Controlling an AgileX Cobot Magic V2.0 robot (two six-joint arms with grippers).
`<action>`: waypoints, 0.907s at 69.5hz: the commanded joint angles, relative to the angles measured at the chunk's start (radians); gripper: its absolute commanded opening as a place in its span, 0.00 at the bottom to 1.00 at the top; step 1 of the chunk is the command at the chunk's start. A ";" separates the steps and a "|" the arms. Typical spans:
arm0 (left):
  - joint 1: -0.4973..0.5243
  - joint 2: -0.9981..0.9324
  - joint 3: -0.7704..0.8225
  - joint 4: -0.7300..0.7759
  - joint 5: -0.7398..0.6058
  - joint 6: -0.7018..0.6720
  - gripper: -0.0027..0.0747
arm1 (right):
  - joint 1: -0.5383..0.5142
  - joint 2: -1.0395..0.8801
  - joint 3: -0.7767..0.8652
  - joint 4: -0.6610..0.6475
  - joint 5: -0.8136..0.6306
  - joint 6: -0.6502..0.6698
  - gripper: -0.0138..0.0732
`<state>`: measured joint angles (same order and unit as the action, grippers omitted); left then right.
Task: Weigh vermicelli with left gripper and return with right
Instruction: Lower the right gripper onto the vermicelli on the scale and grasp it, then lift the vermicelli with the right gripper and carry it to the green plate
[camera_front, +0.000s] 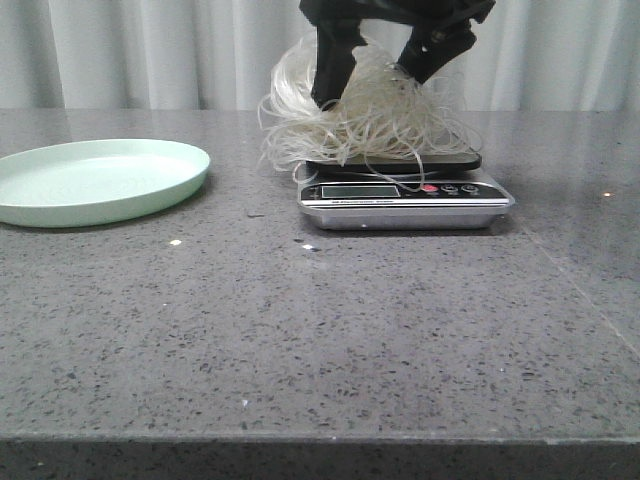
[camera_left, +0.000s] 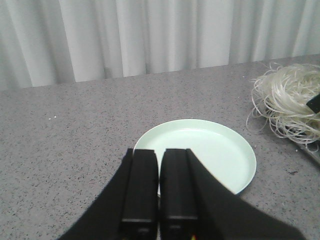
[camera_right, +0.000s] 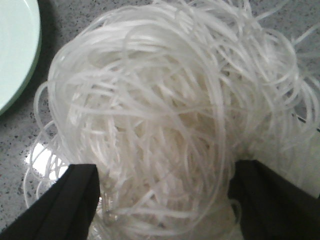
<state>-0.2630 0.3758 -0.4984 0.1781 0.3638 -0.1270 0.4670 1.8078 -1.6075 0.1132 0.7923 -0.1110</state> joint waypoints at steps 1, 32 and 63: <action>0.002 0.004 -0.027 -0.006 -0.077 -0.004 0.21 | 0.001 -0.039 -0.033 -0.006 -0.032 -0.007 0.86; 0.002 0.004 -0.027 -0.006 -0.077 -0.004 0.21 | 0.001 -0.037 -0.034 -0.005 -0.031 -0.007 0.34; 0.002 0.004 -0.027 -0.006 -0.077 -0.004 0.21 | -0.001 -0.077 -0.234 -0.006 0.100 -0.007 0.34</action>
<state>-0.2630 0.3758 -0.4984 0.1781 0.3638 -0.1270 0.4670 1.8115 -1.7566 0.1117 0.9191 -0.1128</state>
